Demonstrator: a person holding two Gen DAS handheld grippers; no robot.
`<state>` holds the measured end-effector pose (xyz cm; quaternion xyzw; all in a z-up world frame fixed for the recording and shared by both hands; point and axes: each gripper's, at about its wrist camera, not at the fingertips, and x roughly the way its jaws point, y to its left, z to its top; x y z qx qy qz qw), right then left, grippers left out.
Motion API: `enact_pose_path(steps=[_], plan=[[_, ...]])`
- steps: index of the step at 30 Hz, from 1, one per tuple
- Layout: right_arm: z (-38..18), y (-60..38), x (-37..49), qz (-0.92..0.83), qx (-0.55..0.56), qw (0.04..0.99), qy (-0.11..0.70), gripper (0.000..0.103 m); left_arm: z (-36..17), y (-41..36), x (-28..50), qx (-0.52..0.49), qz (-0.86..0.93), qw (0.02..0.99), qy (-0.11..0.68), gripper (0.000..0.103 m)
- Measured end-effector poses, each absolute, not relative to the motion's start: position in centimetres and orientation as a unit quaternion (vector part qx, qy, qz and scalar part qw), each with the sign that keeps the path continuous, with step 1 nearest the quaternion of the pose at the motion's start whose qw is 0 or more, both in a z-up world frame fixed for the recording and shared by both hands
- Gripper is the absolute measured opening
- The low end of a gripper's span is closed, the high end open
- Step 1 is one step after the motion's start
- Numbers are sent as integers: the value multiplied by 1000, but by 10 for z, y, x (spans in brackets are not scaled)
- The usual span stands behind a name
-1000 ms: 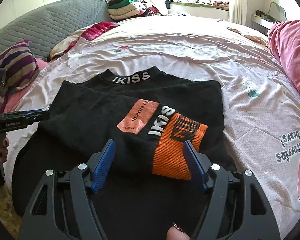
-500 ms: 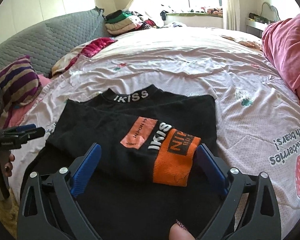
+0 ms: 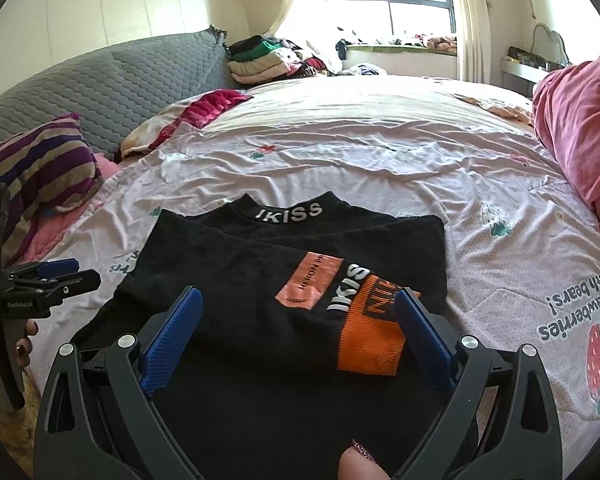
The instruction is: Fold small clothes
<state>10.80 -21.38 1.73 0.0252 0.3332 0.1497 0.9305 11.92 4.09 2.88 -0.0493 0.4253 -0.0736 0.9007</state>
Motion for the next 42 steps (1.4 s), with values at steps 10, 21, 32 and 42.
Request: enact_pose_path(steps=[10,21,32,42], plan=[[19,-216,76,159,32,935,314,96,34,31,94,-23,-60,912,406,93],[19,-237,51,147,53,940,303,96,25,21,65,-28,-54,912,405,93],[12,-255,31,132,56,942,302,96,16,22,48,-41,-45,910,411,93],[4,-262,18,131,57,940,310,96,11,21,38,-33,-33,909,413,93]])
